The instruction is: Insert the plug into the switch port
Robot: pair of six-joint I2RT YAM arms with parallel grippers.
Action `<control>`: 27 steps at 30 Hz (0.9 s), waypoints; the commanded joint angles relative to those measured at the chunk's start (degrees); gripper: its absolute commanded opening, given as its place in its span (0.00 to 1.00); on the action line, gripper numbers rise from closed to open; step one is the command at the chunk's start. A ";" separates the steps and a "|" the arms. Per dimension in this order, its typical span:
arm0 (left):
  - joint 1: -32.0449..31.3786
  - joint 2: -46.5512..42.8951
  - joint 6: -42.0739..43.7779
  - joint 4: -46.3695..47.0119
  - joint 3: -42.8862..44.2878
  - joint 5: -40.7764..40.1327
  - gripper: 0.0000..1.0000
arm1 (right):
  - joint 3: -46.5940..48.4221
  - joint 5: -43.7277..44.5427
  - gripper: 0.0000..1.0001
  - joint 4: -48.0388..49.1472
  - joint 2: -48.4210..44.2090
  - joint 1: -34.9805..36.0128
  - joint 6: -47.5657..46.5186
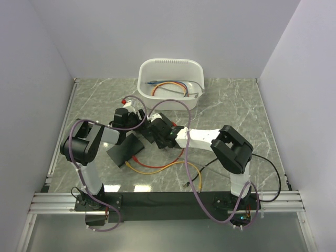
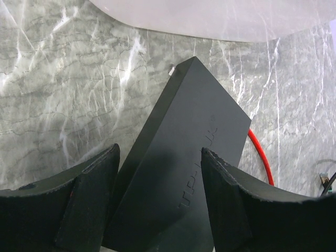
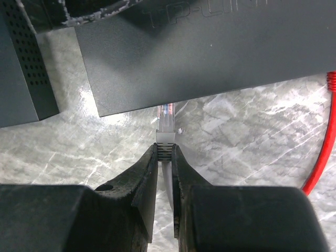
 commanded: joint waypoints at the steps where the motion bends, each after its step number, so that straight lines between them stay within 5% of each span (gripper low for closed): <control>1: -0.19 1.78 1.22 -2.25 0.36 1.57 0.70 | 1.70 -0.29 0.00 4.31 -0.94 -0.58 -3.18; 27: -0.19 2.57 0.95 -1.54 -0.25 2.36 0.68 | -0.50 -2.31 0.00 8.53 -1.74 -2.34 -5.29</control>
